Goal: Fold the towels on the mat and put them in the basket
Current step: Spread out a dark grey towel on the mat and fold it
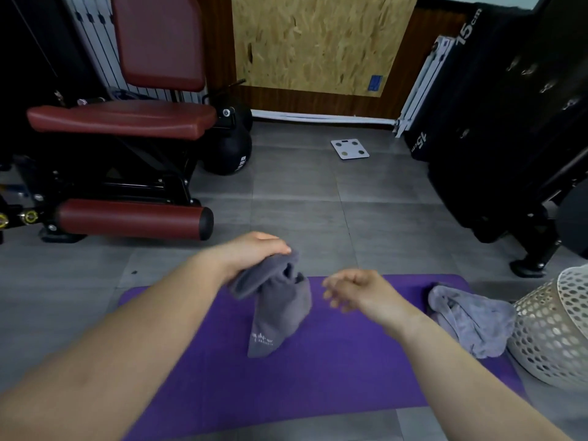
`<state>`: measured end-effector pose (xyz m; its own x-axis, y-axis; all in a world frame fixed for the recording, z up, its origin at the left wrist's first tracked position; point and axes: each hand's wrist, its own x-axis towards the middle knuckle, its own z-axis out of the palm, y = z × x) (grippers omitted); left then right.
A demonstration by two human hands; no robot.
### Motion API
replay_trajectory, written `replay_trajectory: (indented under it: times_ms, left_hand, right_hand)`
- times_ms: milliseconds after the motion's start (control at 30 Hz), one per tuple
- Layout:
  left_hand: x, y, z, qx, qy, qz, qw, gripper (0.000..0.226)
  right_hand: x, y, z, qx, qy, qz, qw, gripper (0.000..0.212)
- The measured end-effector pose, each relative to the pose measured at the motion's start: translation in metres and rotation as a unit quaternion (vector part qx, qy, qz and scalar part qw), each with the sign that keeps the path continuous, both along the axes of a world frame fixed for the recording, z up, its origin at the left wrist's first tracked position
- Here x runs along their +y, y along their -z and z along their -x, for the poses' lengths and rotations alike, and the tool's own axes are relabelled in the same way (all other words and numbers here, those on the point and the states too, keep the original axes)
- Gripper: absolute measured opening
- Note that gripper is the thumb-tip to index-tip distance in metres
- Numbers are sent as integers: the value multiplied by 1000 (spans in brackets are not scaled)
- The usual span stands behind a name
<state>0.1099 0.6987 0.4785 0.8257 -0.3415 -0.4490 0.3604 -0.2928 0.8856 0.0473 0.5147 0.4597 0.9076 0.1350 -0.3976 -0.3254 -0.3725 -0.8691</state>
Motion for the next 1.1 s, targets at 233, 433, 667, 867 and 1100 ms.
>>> replay_trajectory:
  times_ms: [233, 433, 667, 867, 1100]
  left_hand:
    - [41, -32, -4, -151, 331, -259, 895, 12]
    - [89, -23, 0, -220, 257, -214, 917, 26]
    - [137, -28, -1, -293, 160, -173, 927, 39]
    - [203, -12, -12, -267, 74, -199, 940, 70]
    - [250, 61, -39, -159, 54, -312, 935, 54]
  right_hand:
    - [58, 6, -32, -83, -115, -8, 990, 28]
    - [95, 5, -34, 23, -218, -35, 975, 30]
    - [113, 15, -35, 50, -362, 198, 909, 17]
    - [63, 52, -36, 57, -404, 468, 784, 25]
    - [0, 97, -26, 90, -444, 601, 658, 36]
